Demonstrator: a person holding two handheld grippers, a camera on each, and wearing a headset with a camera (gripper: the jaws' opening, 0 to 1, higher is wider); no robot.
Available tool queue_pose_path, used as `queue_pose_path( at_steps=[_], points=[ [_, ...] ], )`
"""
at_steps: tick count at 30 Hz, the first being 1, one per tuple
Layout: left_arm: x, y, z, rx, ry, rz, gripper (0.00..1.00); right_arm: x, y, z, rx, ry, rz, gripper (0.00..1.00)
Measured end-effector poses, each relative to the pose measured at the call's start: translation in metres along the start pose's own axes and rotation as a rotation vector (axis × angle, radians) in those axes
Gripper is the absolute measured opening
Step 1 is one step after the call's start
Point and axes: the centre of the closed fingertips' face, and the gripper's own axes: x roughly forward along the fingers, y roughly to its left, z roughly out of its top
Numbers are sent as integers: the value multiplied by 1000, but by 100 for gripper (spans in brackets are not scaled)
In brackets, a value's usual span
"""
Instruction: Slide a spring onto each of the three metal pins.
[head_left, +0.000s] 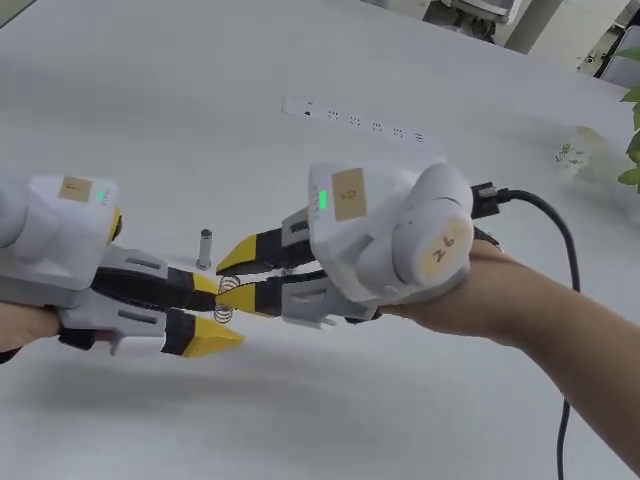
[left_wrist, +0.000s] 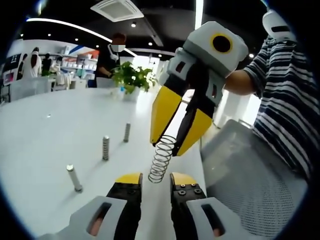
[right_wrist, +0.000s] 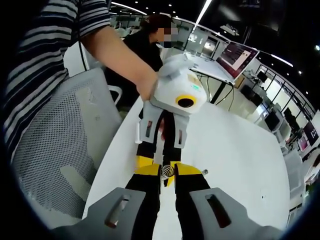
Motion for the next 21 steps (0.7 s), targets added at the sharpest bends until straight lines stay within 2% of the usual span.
queue_pose_path(
  at_steps=[4,10,21],
  points=[
    [-1,4,-3,-6,8,20,22,-1,-2,-1,4,-1,-9,7],
    [-5,8,-2,-15,-3,39,25,-2,-4,-4,10,4,-17,7],
    [-18,16,-8,-33,-6,91,35,0,-5,-5,0,13,-19,7]
  ],
)
